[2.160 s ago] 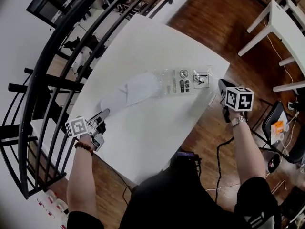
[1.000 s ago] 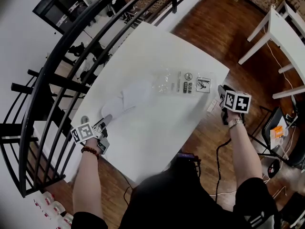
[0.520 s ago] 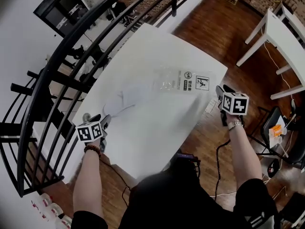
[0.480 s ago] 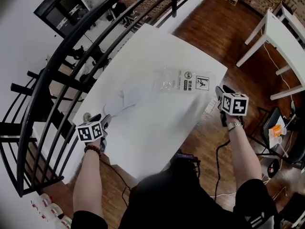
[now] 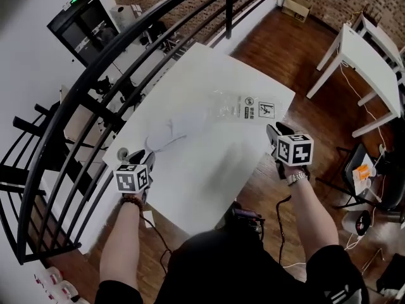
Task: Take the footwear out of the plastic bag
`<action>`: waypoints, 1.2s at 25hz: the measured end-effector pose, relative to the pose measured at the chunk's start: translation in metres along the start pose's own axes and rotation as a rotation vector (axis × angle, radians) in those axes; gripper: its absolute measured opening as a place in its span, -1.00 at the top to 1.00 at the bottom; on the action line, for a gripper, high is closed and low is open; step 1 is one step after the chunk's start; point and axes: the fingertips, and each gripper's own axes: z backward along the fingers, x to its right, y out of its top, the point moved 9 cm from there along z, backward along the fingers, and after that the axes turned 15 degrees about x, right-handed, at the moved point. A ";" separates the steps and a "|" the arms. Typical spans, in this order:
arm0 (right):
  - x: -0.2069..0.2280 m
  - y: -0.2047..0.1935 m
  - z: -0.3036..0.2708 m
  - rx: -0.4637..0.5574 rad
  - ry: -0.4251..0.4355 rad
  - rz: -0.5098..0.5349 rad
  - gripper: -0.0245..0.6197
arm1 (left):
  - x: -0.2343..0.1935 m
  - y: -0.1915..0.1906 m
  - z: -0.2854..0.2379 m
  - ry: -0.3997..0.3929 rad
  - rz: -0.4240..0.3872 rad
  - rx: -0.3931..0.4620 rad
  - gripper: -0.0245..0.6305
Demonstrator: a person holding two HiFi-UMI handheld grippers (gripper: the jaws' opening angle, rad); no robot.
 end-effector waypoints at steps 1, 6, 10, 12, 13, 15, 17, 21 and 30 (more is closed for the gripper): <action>-0.013 0.000 0.005 0.008 0.013 -0.002 0.52 | 0.005 0.002 0.004 -0.013 -0.018 0.012 0.45; -0.069 0.003 0.033 0.056 0.064 0.023 0.62 | 0.032 0.010 0.025 -0.092 -0.082 0.086 0.63; -0.110 0.005 0.058 0.100 0.090 0.069 0.82 | 0.054 0.018 0.047 -0.167 -0.097 0.156 0.73; -0.130 0.007 0.068 0.121 0.100 0.090 0.93 | 0.064 0.025 0.059 -0.205 -0.099 0.191 0.78; -0.140 0.007 0.072 0.130 0.104 0.101 0.95 | 0.068 0.029 0.065 -0.223 -0.101 0.208 0.81; -0.159 0.009 0.080 0.147 0.115 0.123 0.95 | 0.076 0.036 0.076 -0.254 -0.106 0.239 0.86; -0.177 0.011 0.088 0.164 0.132 0.141 0.95 | 0.085 0.041 0.086 -0.280 -0.105 0.265 0.87; -0.206 0.012 0.106 0.194 0.164 0.177 0.95 | 0.107 0.044 0.104 -0.341 -0.090 0.298 0.87; -0.225 0.010 0.144 0.227 0.221 0.206 0.95 | 0.173 0.052 0.123 -0.431 -0.154 0.357 0.87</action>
